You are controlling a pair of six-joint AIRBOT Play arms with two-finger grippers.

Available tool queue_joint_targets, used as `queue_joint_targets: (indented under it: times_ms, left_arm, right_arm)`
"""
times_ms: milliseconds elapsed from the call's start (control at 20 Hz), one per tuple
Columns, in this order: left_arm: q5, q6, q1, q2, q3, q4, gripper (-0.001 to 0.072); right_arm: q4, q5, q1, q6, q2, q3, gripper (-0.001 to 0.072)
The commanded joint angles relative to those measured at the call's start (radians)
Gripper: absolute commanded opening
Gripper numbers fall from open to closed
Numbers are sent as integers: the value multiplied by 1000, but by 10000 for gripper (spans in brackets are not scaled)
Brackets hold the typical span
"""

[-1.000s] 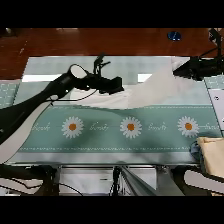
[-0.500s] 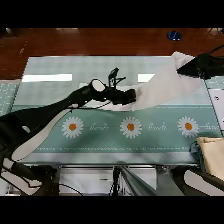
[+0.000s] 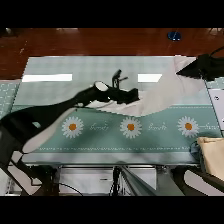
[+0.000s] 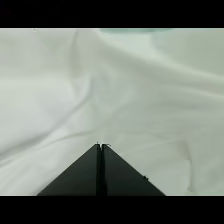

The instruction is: Fold the shirts.

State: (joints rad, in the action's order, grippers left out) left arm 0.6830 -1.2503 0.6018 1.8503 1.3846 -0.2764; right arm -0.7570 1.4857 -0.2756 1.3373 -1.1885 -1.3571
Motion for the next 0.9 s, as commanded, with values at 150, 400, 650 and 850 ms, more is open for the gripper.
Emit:
queue_joint_targets:
  times_ms: [150, 400, 650, 850]
  left_arm:
    - [326, 150, -491, -267, 5, -76, 30]
    - [515, 169, -908, -543, 5, -83, 31]
    - [704, 192, -1165, -728, 5, -83, 31]
    - [761, 196, -1186, -811, 4, -83, 31]
  right_arm:
    - [-80, -121, 150, 45, -2, 1, 24]
    - [-206, -368, 423, 146, -34, 0, 24]
    - [-206, -582, 634, 219, -175, 0, 24]
    - [-197, -810, 778, 282, -325, 0, 25]
